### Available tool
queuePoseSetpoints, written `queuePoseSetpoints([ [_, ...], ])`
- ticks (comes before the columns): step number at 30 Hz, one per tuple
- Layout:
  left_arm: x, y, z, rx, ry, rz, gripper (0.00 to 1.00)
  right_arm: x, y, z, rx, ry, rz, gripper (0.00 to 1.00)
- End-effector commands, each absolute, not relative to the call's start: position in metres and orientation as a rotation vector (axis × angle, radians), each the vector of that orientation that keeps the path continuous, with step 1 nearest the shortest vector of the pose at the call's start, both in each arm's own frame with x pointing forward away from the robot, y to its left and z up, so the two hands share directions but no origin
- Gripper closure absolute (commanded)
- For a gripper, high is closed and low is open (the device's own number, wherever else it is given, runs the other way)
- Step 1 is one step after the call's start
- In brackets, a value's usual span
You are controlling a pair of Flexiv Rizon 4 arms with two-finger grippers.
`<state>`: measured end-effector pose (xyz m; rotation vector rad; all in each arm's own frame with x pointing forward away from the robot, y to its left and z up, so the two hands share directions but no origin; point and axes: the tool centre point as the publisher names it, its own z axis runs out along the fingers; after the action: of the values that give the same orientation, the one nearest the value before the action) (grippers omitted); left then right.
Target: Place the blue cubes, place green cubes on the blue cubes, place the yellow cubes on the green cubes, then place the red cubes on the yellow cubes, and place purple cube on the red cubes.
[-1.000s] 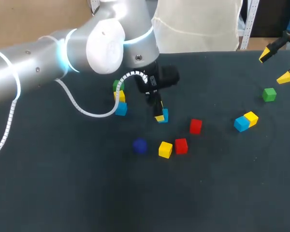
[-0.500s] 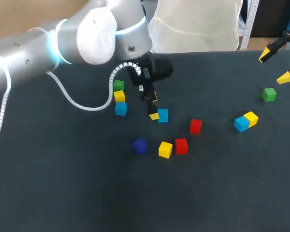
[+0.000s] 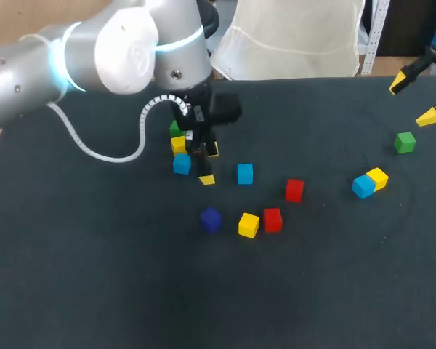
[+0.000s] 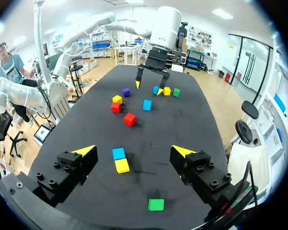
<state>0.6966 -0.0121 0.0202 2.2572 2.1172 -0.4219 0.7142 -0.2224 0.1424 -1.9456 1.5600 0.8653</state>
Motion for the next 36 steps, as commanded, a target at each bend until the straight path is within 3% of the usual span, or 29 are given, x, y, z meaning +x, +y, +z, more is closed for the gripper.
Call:
queuePoseSetpoints([
  [1,0.703,-0.007,0.017,2.290,2.088,-0.414,0.00,0.713,-0.222,0.142,-1.944,1.559,0.863,0.00],
  [36,0.711,0.035,0.009,2.370,2.062,-0.362,0.00,0.713,-0.222,0.142,-1.944,1.559,0.863,0.00],
])
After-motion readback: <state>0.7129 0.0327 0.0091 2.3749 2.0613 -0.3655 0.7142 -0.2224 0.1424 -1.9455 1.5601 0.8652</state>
